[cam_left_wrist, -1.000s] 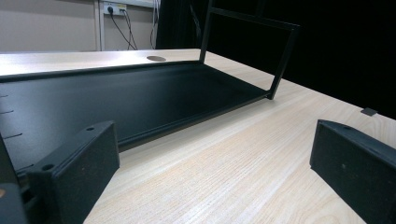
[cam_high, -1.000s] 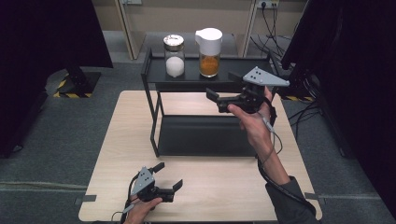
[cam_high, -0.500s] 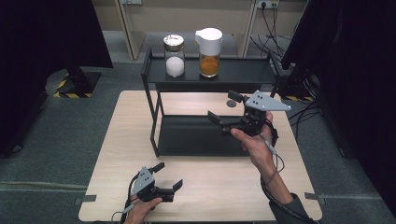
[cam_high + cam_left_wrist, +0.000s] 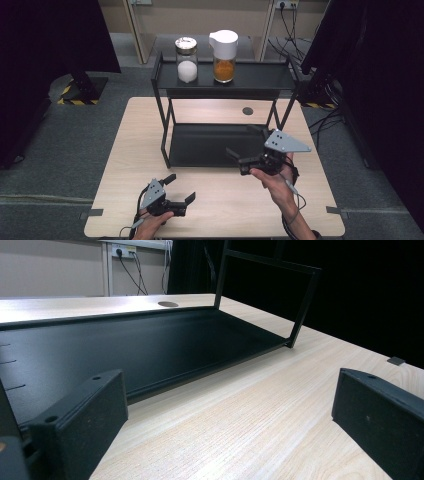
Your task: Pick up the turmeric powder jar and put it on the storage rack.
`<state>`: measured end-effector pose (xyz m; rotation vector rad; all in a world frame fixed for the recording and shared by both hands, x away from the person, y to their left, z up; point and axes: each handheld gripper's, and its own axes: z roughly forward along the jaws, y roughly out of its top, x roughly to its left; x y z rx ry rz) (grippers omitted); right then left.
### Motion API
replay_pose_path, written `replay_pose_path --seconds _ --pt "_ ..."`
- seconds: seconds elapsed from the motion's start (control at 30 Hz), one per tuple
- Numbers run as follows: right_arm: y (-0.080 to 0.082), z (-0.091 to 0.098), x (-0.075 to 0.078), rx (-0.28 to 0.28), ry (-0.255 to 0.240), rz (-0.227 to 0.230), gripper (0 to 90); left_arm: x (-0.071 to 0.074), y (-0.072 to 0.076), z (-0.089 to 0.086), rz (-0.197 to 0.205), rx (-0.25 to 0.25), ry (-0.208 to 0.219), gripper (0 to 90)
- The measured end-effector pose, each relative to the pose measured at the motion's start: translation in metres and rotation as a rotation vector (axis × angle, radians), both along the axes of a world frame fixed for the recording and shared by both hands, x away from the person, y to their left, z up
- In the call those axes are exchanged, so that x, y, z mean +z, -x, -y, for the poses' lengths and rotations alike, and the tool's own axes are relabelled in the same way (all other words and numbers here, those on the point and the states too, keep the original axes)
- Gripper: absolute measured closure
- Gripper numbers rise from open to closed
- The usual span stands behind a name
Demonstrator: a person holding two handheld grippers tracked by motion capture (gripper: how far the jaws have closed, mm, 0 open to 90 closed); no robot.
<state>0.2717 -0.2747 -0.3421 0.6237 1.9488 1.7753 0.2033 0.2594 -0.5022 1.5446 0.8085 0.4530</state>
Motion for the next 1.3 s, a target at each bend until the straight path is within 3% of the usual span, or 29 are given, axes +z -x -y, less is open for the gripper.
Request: replay_pose_path --seconds 0.4,0.63,1.3 --pt "0.017 -0.002 -0.038 0.014 0.022 -0.011 0.4 0.0 0.0 0.0 0.004 0.003 0.003 0.8" --pt "0.021 -0.001 -0.06 0.012 0.02 -0.04 0.4 -0.001 0.0 0.0 0.007 0.002 0.002 0.8" --pt "0.03 -0.002 -0.097 0.018 0.028 -0.095 0.5 -0.001 0.001 -0.001 0.009 0.004 0.004 0.8"
